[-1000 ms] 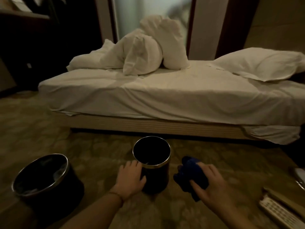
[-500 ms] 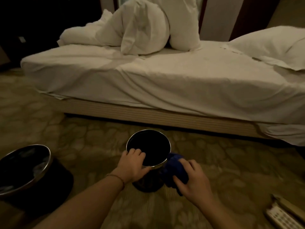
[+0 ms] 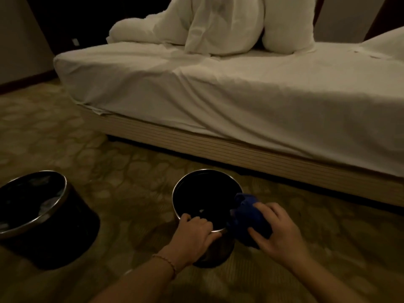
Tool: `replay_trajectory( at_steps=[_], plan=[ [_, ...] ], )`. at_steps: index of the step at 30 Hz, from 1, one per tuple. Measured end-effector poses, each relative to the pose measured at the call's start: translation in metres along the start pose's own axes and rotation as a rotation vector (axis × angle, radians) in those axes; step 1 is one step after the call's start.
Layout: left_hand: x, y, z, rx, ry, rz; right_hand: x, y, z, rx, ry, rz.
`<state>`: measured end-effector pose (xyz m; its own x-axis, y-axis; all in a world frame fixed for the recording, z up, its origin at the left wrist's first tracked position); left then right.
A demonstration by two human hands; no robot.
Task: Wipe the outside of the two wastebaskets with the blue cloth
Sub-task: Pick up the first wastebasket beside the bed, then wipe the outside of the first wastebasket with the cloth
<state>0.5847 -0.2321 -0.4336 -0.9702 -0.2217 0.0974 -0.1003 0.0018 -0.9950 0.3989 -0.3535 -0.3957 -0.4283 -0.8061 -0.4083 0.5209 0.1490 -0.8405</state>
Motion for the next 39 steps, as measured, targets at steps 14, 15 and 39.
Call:
replay_trajectory(
  at_steps=[14,15,39],
  plan=[
    [0.024,0.008,-0.104,0.281,-0.079,-0.083,-0.081,-0.129,-0.098,0.144,-0.249,-0.122],
    [0.037,0.010,-0.126,0.239,-0.128,-0.113,-0.077,-0.118,-0.126,0.165,-0.157,-0.035],
    [-0.015,-0.049,-0.221,0.243,-0.078,-0.352,-0.123,0.012,-0.191,0.371,0.095,0.596]
  ],
)
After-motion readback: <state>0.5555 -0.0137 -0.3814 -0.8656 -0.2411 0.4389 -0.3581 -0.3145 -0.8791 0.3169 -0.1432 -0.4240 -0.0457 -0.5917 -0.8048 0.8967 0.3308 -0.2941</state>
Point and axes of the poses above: each hand's wrist, its own z-axis towards the middle knuckle, its own y-axis out of the palm, x = y × z, the point moved 4 cm from there along z, towards the middle knuckle
